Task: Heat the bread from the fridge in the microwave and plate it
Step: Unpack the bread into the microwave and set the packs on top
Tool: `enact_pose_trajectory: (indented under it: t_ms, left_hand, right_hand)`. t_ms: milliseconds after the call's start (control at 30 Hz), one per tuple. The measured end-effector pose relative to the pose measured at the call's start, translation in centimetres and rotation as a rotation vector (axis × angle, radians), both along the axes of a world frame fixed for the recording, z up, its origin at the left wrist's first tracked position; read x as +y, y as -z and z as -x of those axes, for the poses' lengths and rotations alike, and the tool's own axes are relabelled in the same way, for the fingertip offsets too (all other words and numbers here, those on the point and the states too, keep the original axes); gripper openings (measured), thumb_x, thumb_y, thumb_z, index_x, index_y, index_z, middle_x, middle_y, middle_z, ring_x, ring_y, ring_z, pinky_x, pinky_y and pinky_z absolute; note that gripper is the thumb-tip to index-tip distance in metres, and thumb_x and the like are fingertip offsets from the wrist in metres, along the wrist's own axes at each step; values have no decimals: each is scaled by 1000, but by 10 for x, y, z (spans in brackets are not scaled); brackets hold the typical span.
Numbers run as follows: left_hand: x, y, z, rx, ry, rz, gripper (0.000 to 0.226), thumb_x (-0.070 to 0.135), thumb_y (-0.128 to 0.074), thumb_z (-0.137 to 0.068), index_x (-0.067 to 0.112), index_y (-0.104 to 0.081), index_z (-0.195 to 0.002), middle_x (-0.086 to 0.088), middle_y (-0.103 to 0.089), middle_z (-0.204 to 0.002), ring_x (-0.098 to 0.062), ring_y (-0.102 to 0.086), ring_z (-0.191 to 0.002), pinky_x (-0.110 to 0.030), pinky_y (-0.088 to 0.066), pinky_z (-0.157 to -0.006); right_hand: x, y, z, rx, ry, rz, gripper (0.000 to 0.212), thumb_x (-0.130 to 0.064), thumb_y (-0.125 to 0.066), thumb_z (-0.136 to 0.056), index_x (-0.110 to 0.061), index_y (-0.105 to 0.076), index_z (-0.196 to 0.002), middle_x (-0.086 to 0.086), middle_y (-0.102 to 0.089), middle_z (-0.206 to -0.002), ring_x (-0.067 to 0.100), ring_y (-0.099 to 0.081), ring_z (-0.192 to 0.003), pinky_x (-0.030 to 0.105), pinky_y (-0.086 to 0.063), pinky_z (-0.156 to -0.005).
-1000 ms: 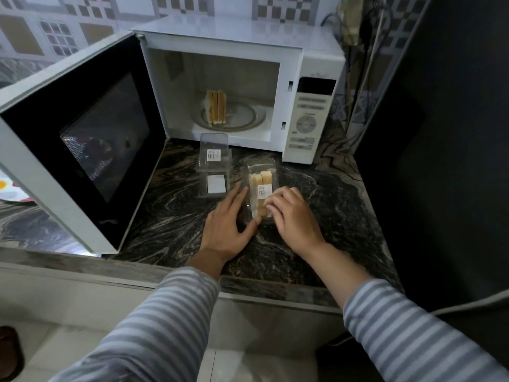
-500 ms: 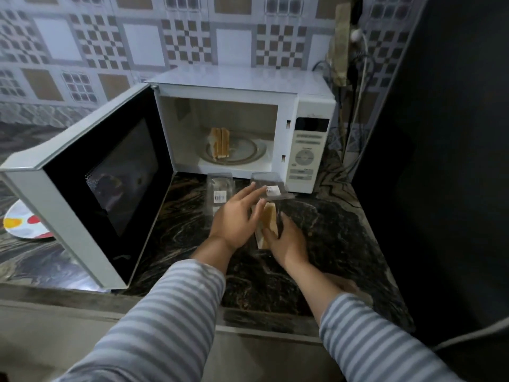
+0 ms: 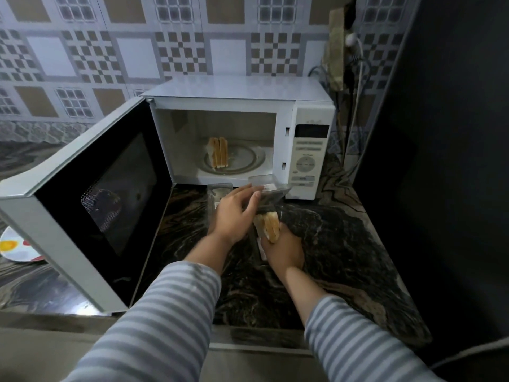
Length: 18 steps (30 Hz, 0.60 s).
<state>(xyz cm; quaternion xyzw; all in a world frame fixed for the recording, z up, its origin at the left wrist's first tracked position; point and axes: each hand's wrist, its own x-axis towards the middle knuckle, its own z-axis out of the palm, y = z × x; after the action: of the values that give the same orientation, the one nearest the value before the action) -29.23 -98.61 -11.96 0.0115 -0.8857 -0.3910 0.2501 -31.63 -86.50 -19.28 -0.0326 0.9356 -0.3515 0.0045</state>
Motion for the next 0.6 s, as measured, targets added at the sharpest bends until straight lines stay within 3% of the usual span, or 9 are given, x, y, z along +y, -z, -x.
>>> enact_pose_trajectory:
  t_ms: [133, 200, 267, 333, 400, 433, 500, 600]
  left_hand:
    - [0, -7, -1, -10, 33, 29, 31, 28, -49, -99, 17, -68, -120, -1, -64, -123, -11, -56, -114, -9, -32, -89]
    - [-2, -8, 0, -24, 41, 37, 31, 28, -48, -99, 16, -68, -120, -1, -64, -124, -10, -55, -113, -3, -29, -84]
    - [-2, -9, 1, -31, 56, 49, 32, 29, -47, -99, 17, -67, -121, -1, -64, -125, -10, -55, -114, 5, -26, -80]
    - [-2, -9, 3, -45, 71, 52, 33, 30, -46, -99, 18, -66, -122, -1, -63, -126, -11, -55, -116, 4, -26, -82]
    - [-1, -9, 5, -75, 68, 32, 34, 31, -45, -100, 18, -65, -124, -1, -61, -129, -13, -53, -119, -6, -28, -90]
    - [-1, -9, 5, -86, 63, 18, 35, 32, -44, -100, 18, -64, -125, -1, -60, -130, -14, -52, -121, -11, -29, -94]
    - [1, -9, 5, -91, 64, -5, 35, 31, -44, -100, 18, -63, -126, -1, -59, -131, -14, -51, -122, -15, -30, -96]
    - [2, -2, 3, -73, 85, -3, 34, 30, -45, -100, 19, -64, -125, -2, -59, -132, -15, -51, -123, -17, -31, -96]
  right_hand:
    - [-1, -10, 0, 13, 37, -36, 38, -47, -52, -88, -22, -60, -116, 3, -65, -118, 25, -57, -116, 48, -9, -118]
    - [-2, -19, -3, 38, 52, 7, 32, -45, -51, -89, -24, -62, -110, 2, -67, -113, 24, -59, -113, 48, -3, -119]
    - [-2, -27, -6, 51, 72, 47, 28, -44, -52, -89, -24, -64, -104, 2, -70, -103, 24, -61, -108, 47, -5, -119]
    - [1, -33, -9, 61, 104, 109, 24, -40, -54, -88, -22, -65, -99, 4, -71, -96, 26, -63, -101, 45, -22, -115]
    - [7, -39, -17, 60, 140, 218, 21, -35, -58, -87, -19, -65, -99, 5, -70, -93, 27, -65, -93, 38, -46, -95]
    - [13, -40, -22, 62, 150, 252, 20, -33, -60, -87, -17, -65, -98, 3, -69, -91, 25, -65, -89, 33, -50, -82]
    - [25, -44, -32, 98, 165, 264, 14, -30, -62, -87, -16, -64, -91, -2, -65, -81, 18, -62, -78, 26, -44, -64]
    - [44, -47, -45, 165, 245, 260, 12, -29, -64, -86, -18, -61, -82, -5, -59, -71, 14, -58, -69, 22, -35, -54]
